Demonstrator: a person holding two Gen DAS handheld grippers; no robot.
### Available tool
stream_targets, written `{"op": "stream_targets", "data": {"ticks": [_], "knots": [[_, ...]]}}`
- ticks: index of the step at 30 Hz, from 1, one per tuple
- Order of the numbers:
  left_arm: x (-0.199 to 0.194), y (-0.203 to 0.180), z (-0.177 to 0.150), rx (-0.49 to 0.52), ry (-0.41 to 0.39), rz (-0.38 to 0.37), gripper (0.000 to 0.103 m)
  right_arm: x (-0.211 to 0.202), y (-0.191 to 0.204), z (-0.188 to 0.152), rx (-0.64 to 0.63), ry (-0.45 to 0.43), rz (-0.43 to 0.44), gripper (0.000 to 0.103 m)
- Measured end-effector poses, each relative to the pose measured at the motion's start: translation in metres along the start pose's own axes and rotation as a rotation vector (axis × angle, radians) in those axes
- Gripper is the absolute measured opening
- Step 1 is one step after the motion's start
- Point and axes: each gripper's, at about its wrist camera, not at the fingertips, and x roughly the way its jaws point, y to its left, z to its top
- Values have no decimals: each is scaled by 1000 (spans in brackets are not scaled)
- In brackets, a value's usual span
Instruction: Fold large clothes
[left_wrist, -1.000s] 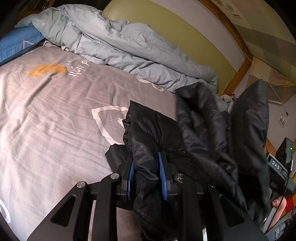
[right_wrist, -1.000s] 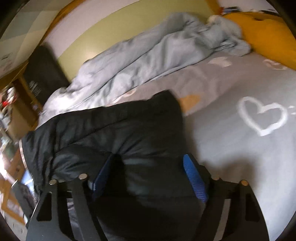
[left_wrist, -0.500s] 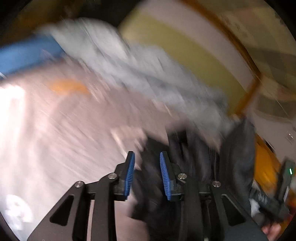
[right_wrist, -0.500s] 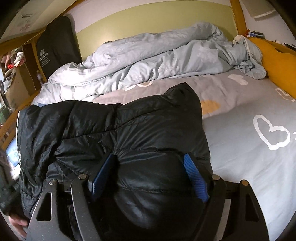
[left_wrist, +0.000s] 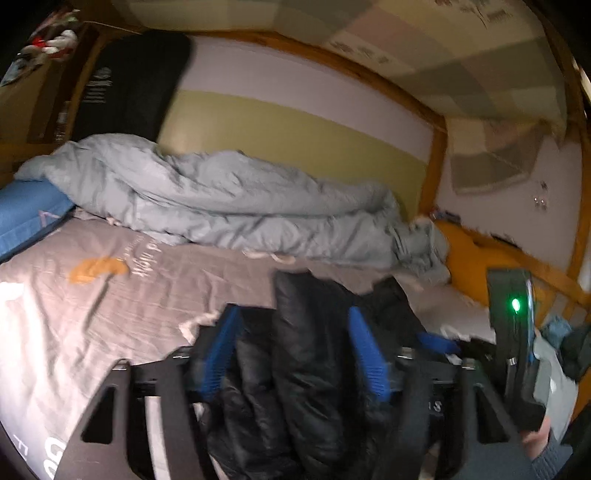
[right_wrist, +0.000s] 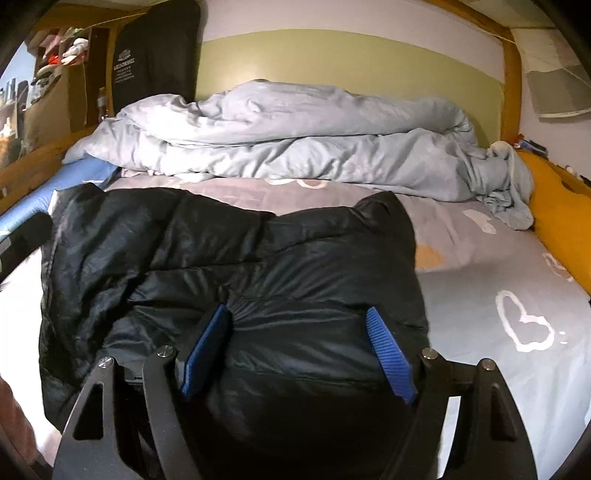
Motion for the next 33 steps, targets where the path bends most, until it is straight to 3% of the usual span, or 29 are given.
{"op": "stream_targets", "data": {"ticks": [4,11,19,27,33], "knots": [[16,-2,-6,26,62,127,73,5,-7,0,40,3,29,77],[40,16,-18,-15,143,211,75,-6,-11,-3,55,-7,48,77],[58,7,-31,75,197,313,75,-26,-8,0,30,-19,22,83],[66,18,-34,45,239,320,78,-30,-18,1,50,14,-25,85],[68,25,-33,26,266,322,82,-24,-55,-3,180,88,-32,93]]}}
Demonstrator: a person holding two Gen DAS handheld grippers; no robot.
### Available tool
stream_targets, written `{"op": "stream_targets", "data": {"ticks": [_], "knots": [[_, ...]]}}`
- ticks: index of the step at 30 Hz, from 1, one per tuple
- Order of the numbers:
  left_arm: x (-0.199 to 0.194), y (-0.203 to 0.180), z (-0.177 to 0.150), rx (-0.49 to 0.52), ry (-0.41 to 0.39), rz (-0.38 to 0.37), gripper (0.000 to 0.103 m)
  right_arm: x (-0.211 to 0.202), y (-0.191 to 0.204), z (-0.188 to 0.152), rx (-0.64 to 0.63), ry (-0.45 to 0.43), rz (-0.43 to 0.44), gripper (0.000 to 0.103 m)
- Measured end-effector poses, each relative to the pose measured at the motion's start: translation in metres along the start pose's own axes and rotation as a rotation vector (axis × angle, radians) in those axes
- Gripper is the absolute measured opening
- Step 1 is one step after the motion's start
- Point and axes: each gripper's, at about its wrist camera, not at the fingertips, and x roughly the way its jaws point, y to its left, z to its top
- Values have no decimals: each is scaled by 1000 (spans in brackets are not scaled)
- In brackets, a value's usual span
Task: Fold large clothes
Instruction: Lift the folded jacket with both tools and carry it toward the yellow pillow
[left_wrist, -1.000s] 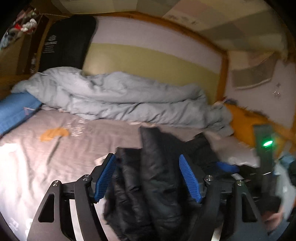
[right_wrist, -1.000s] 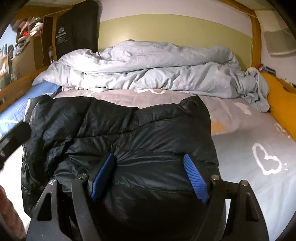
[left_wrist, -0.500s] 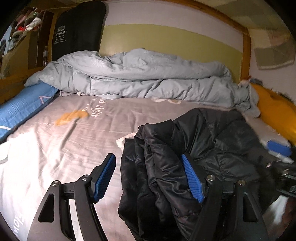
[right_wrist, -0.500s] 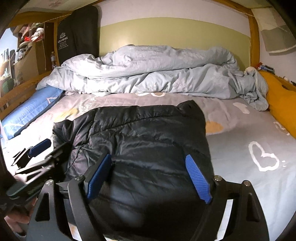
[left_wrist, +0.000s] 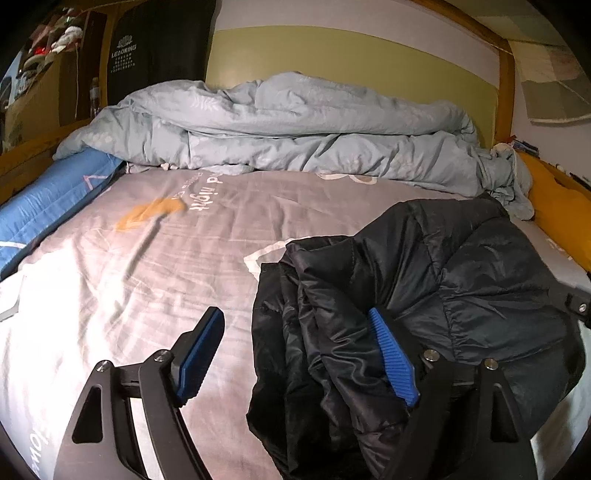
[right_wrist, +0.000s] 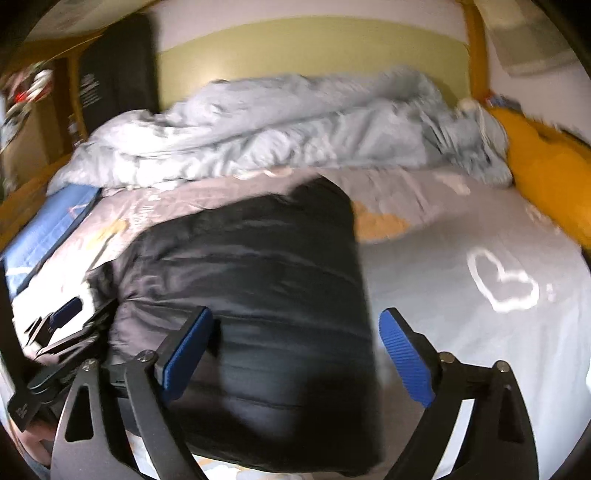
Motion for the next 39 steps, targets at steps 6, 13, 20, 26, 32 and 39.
{"op": "stream_targets", "data": {"ticks": [6,13,20,26,32,39], "knots": [[-34,6,8,-51,-101,-172,82,23,-26,-3,97,144,159,92],[-24,9,13,-103,23,-272,83,23,-10,-3,57,136,186,92],[18,31,3,-224,174,-246,94,11,-11,4,34,78,284,92],[23,24,-4,-203,180,-187,94,21,-41,5,166,98,305,92],[46,36,-13,-331,286,-342,94,56,-56,-4,233,197,436,97],[53,33,-16,-358,313,-421,86,83,-56,-16,255,230,463,93]]}}
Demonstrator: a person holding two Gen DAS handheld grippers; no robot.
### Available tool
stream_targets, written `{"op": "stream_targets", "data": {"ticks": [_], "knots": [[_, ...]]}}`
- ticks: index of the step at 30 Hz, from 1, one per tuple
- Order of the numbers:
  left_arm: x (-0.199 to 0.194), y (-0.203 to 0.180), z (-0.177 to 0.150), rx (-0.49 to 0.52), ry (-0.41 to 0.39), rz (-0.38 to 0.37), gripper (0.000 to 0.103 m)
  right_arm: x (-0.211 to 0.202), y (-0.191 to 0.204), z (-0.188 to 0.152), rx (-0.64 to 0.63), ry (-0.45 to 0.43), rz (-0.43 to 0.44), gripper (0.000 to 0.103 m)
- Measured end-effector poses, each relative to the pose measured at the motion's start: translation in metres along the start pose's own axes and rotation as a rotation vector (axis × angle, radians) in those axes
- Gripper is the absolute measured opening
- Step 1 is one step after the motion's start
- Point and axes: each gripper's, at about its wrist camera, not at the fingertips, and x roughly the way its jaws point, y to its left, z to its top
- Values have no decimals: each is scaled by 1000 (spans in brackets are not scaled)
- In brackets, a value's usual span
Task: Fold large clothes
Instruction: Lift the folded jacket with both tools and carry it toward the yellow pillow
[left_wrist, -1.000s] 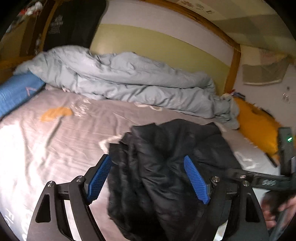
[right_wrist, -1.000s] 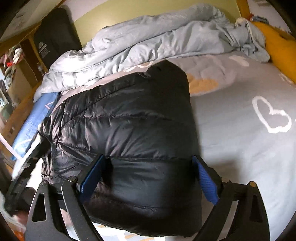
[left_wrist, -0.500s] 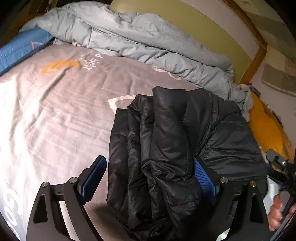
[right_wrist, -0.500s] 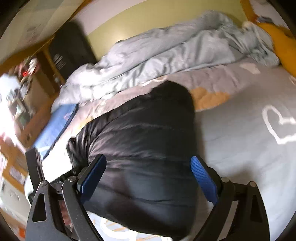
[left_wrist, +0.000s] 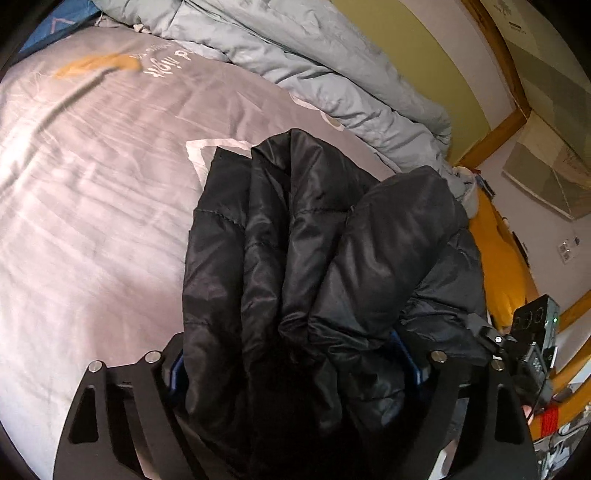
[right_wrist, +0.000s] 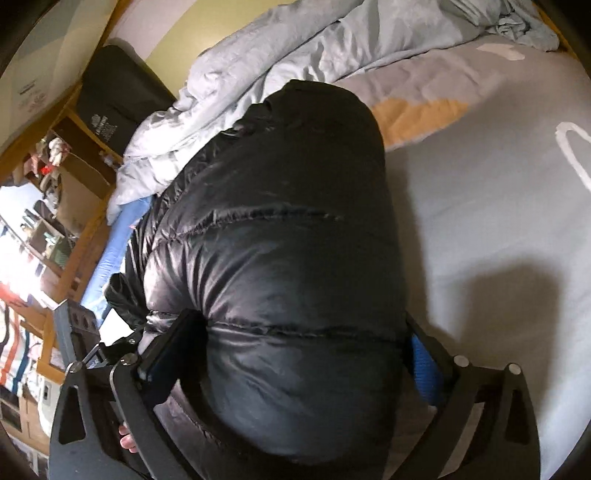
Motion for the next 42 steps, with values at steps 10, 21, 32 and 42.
{"op": "stream_targets", "data": {"ticks": [10,21,32,42], "knots": [[19,-13,-5,117,-51,108,83,16,2,-7,-97,-53,-136,67],[-31,-52,-20,117,-113,-127,45,-57,37,-4,-196,-122,-119,41],[-42,-210,-26,289,-181,-265,45,-204,24,19,-270,-329,-180,42],[71,-353,-35,379,-161,-389,45,-301,-81,52,-217,-563,-356,43]]}}
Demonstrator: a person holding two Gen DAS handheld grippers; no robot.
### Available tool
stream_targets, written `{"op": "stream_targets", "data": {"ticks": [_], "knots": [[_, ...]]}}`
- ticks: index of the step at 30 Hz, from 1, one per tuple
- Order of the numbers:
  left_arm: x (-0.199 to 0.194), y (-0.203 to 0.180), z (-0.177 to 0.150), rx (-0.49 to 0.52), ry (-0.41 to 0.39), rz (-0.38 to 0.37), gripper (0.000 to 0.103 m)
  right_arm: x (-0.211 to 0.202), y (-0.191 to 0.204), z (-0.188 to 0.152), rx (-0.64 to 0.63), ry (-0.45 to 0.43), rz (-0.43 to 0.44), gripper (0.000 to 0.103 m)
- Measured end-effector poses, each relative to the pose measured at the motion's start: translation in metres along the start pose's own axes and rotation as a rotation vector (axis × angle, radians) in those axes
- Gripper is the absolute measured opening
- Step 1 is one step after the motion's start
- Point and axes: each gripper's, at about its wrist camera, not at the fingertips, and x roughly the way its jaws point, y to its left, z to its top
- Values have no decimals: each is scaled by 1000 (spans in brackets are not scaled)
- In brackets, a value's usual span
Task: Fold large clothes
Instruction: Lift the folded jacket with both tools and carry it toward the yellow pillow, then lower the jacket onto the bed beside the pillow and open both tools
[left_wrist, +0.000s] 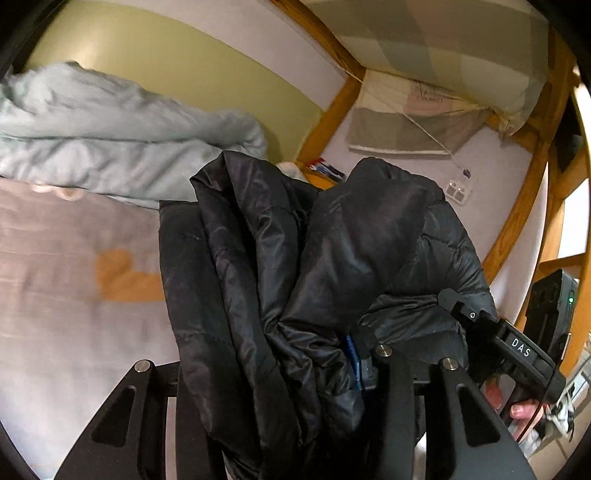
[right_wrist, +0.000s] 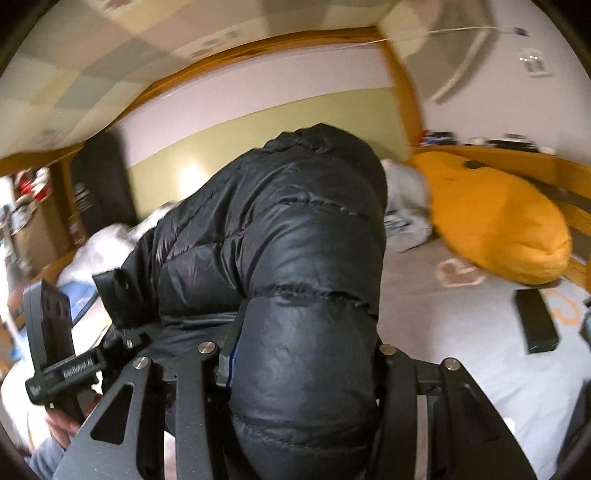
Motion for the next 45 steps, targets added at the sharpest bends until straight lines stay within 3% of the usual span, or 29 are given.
{"op": "stream_targets", "data": {"ticks": [9,12,14,17,19,22,25,29,30,31,34,41,45], "knots": [[166,-25,-15,39,48,-56,45,53,-122,0,-22,-44,-188,44],[209,-21,-20,48,91,-42,45,76,-153,-7,-4,-15,-238,44],[238,-15,-32,18,165,-22,46,93,-169,-13,15,19,-274,45],[252,-5,-38,-28,217,8,64,117,-195,-26,65,122,-316,53],[247,-6,-35,-29,205,50,83,122,-203,-32,98,147,-331,63],[228,-14,-28,61,163,106,87,111,-202,-29,94,114,-419,83],[190,-25,-23,142,105,127,87,84,-188,-26,50,25,-512,91],[113,-32,-8,229,-41,177,91,41,-151,-7,37,-75,-440,100],[98,-33,-3,238,-74,181,97,32,-139,-1,38,-95,-422,103],[72,-35,4,249,-127,189,103,23,-126,5,36,-117,-401,103],[14,-37,21,275,-226,213,103,-3,-73,23,0,-192,-319,103],[-97,-31,43,318,-391,358,103,-40,37,34,-109,-290,-169,103],[-140,-19,42,387,-424,397,103,-37,87,33,-126,-320,-104,103]]}}
